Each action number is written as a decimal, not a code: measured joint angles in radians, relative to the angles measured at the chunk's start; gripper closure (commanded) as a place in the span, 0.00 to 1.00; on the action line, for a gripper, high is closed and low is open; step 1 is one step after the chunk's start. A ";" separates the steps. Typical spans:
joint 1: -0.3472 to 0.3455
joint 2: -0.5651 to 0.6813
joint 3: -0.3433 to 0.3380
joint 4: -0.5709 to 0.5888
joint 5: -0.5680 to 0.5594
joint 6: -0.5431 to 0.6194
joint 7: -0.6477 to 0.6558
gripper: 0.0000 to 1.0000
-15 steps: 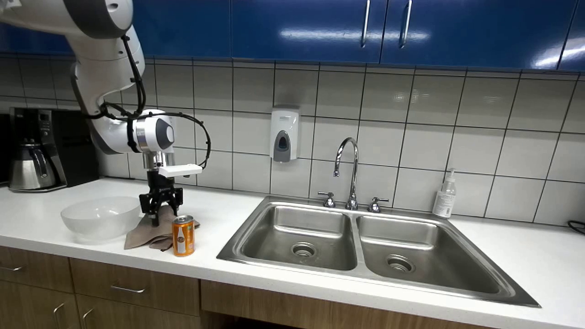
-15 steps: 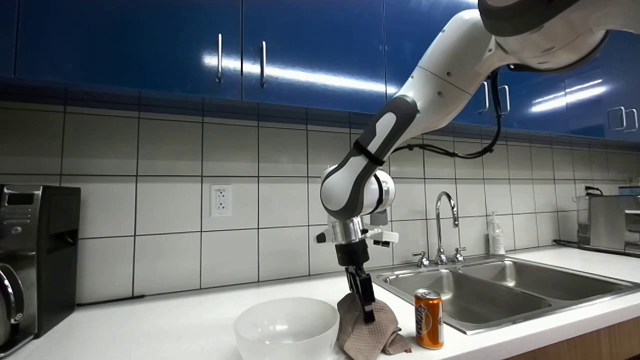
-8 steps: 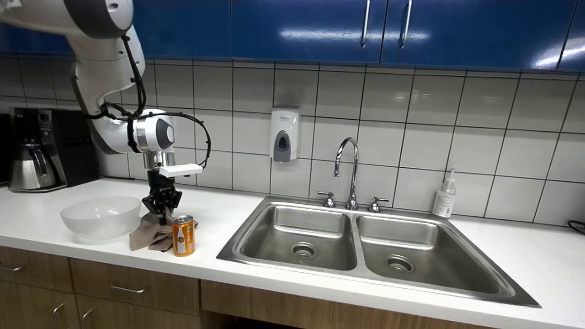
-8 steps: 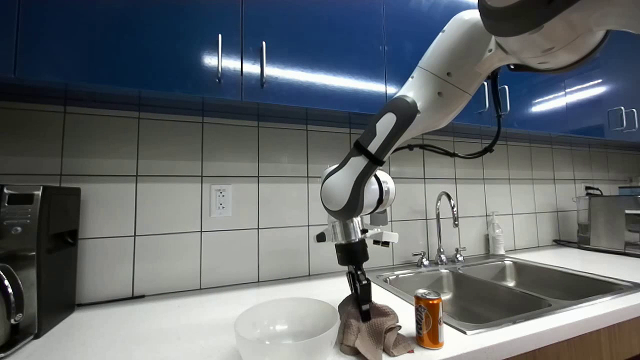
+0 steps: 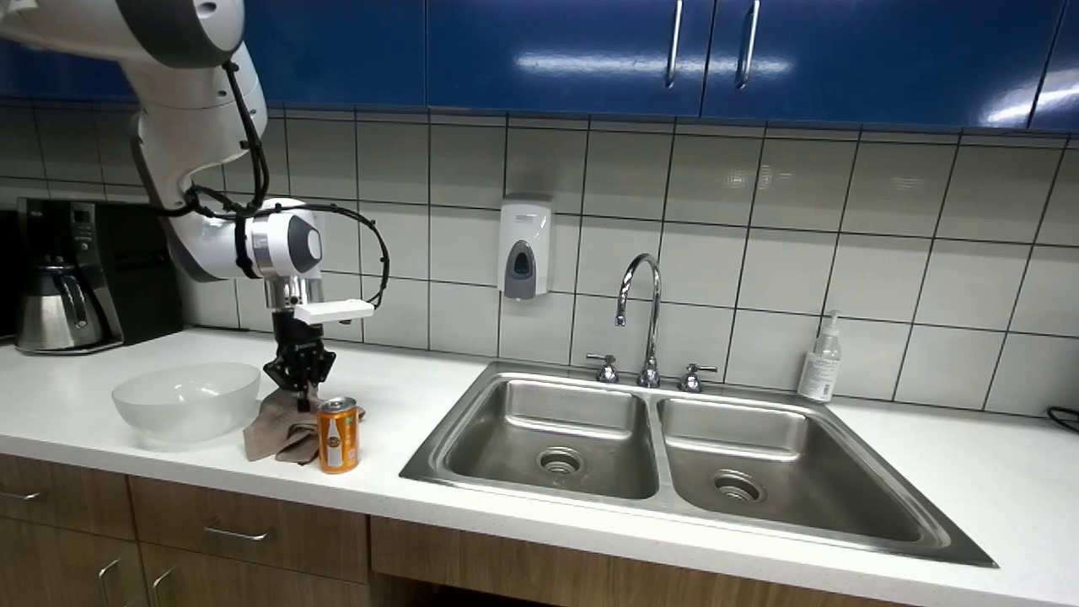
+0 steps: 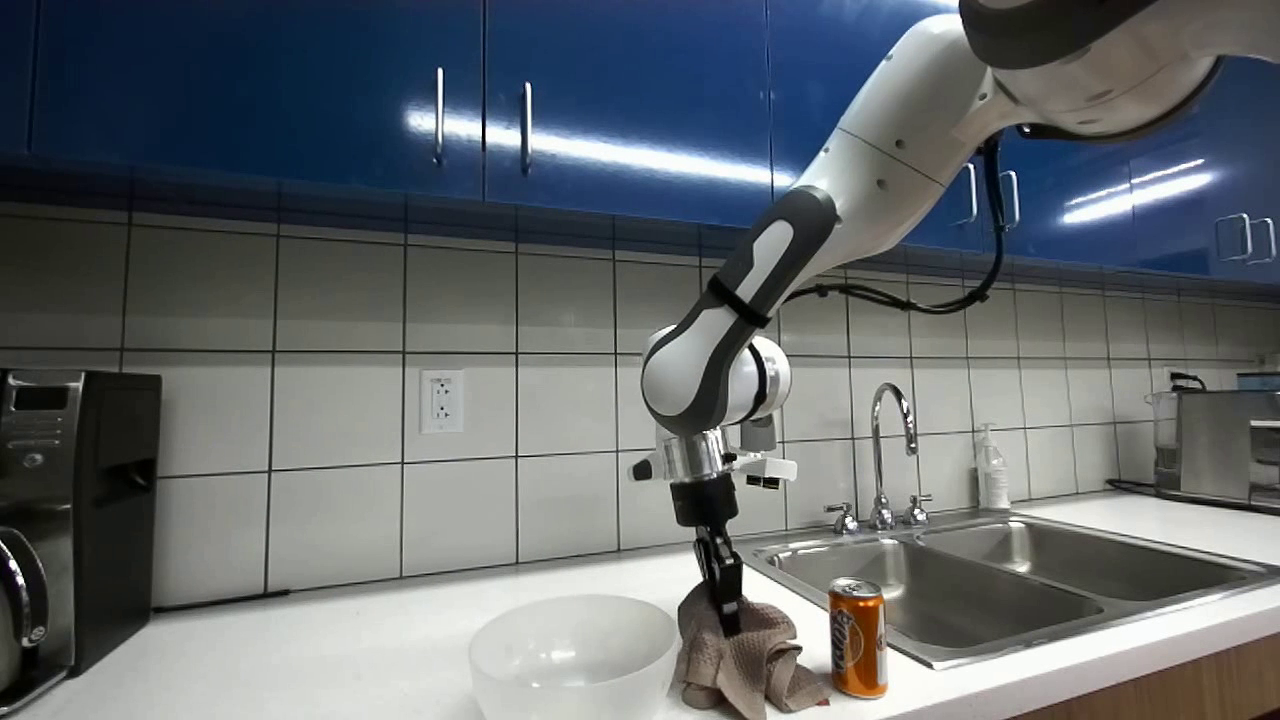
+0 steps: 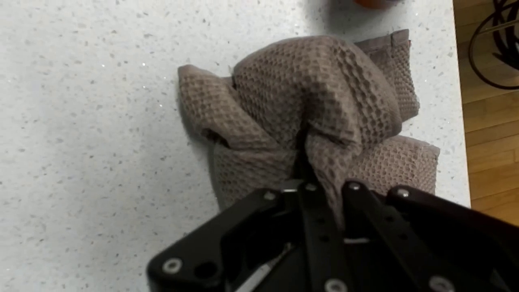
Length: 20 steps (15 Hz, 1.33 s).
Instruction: Put the brown towel in the bowl
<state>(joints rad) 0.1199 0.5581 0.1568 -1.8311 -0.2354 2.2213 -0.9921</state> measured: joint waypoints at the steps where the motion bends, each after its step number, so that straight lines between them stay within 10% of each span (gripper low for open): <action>1: 0.000 -0.006 0.000 0.000 0.000 -0.003 0.000 0.98; 20: 0.000 -0.175 0.003 -0.115 0.013 -0.029 0.001 0.98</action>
<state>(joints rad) 0.1197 0.3827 0.1599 -1.9461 -0.2225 2.1927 -0.9916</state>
